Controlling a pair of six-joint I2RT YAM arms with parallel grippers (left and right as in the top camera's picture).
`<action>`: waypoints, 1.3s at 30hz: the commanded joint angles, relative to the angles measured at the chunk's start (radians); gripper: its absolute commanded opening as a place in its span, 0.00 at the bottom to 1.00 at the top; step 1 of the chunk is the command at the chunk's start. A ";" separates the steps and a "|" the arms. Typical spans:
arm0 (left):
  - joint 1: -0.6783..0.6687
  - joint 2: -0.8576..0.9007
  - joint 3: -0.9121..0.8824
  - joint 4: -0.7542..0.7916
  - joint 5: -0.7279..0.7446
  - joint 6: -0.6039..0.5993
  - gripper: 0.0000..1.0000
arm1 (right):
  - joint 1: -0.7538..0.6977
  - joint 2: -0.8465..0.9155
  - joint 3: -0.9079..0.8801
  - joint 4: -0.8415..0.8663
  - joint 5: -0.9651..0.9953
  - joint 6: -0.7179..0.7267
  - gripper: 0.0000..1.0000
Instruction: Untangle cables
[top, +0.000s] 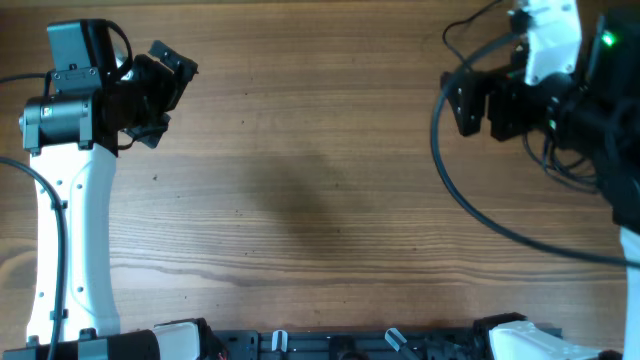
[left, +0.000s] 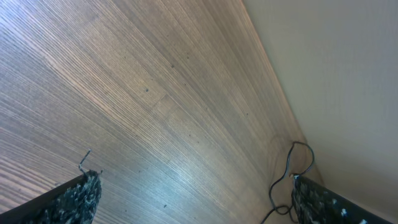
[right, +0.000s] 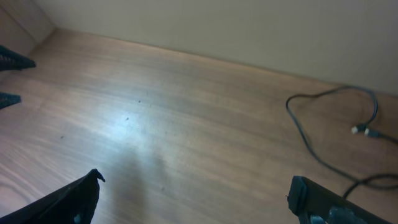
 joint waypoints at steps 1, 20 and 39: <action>0.003 0.002 0.005 0.003 -0.013 -0.005 1.00 | 0.000 0.001 0.008 -0.026 -0.002 0.023 1.00; 0.003 0.002 0.005 0.003 -0.013 -0.005 1.00 | -0.091 -0.557 -1.020 0.878 0.098 -0.159 1.00; 0.003 0.002 0.005 0.003 -0.013 -0.005 1.00 | -0.158 -1.319 -1.977 1.287 0.051 -0.121 1.00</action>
